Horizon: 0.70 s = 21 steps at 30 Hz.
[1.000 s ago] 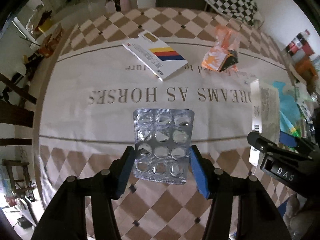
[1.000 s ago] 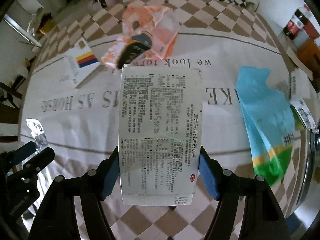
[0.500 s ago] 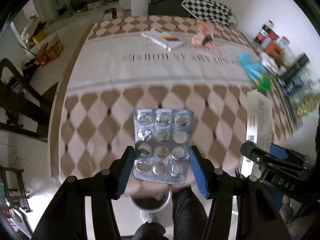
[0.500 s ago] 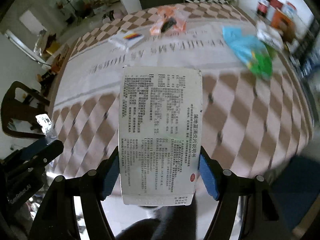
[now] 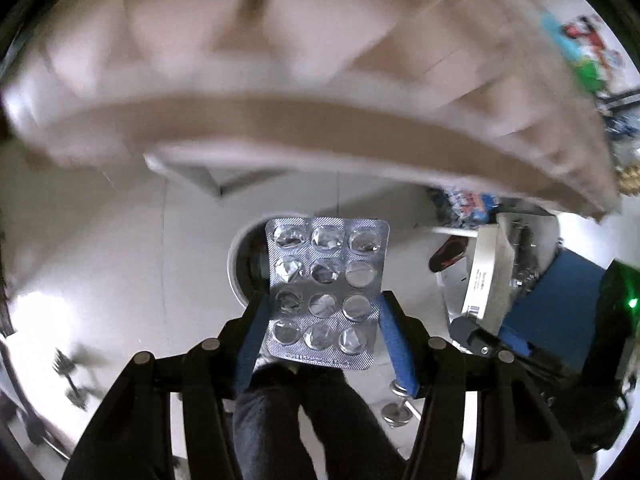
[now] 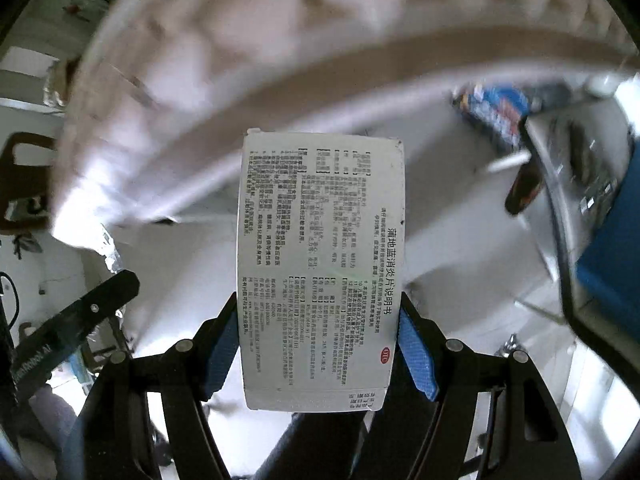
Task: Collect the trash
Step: 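Carry the blister pack and leaflet over the white bin and open both tools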
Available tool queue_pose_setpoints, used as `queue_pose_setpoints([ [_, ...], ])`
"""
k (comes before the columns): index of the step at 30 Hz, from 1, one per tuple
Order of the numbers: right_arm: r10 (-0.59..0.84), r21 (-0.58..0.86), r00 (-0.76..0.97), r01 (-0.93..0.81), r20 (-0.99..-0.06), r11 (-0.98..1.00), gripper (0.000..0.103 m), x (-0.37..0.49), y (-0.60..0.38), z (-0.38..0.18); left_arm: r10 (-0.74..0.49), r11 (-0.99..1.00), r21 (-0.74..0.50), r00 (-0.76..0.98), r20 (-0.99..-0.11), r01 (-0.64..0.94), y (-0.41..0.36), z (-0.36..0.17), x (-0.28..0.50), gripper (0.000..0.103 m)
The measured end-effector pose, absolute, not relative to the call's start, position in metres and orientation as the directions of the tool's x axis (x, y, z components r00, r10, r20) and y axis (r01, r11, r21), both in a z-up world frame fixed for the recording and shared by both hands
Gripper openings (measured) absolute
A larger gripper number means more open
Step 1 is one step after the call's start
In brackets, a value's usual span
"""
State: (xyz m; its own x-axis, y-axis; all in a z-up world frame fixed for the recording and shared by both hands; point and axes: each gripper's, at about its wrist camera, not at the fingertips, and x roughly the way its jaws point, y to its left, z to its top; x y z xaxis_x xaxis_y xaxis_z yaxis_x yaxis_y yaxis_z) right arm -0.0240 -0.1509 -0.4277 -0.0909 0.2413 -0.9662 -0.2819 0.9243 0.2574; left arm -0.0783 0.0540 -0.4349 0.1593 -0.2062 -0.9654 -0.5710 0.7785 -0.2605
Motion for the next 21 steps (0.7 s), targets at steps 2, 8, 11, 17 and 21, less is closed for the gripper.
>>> queue_pose_setpoints([
  [2,0.229,0.255,-0.123,-0.274,-0.966,0.927,0.074,-0.026,-0.151,-0.478,-0.241,0.744,-0.277,0.143,-0.960,-0.608,0.059,-0.489,-0.079,0.053],
  [8,0.222,0.276,-0.223,-0.250,-0.949,0.928,0.074,-0.028,-0.144,-0.640,-0.356,0.676,-0.305,0.065,-0.932,-0.671,0.071,-0.644,-0.088,0.053],
  [11,0.218,0.283,-0.248,-0.267,-0.944,0.921,0.074,-0.031,-0.136,-0.698,-0.447,0.632,-0.358,0.055,-0.893,-0.688,0.074,-0.695,-0.092,0.054],
  [17,0.269,0.349,-0.307,-0.246,-0.913,0.904,0.092,-0.035,-0.124,-0.770,-0.434,0.623,-0.334,0.043,-0.900,-0.707,0.079,-0.721,-0.106,0.080],
  [21,0.269,0.349,-0.305,-0.251,-0.914,0.903,0.101,-0.038,-0.129,-0.774,-0.378,0.649,-0.279,0.018,-0.926,-0.708,0.082,-0.702,-0.125,0.096],
])
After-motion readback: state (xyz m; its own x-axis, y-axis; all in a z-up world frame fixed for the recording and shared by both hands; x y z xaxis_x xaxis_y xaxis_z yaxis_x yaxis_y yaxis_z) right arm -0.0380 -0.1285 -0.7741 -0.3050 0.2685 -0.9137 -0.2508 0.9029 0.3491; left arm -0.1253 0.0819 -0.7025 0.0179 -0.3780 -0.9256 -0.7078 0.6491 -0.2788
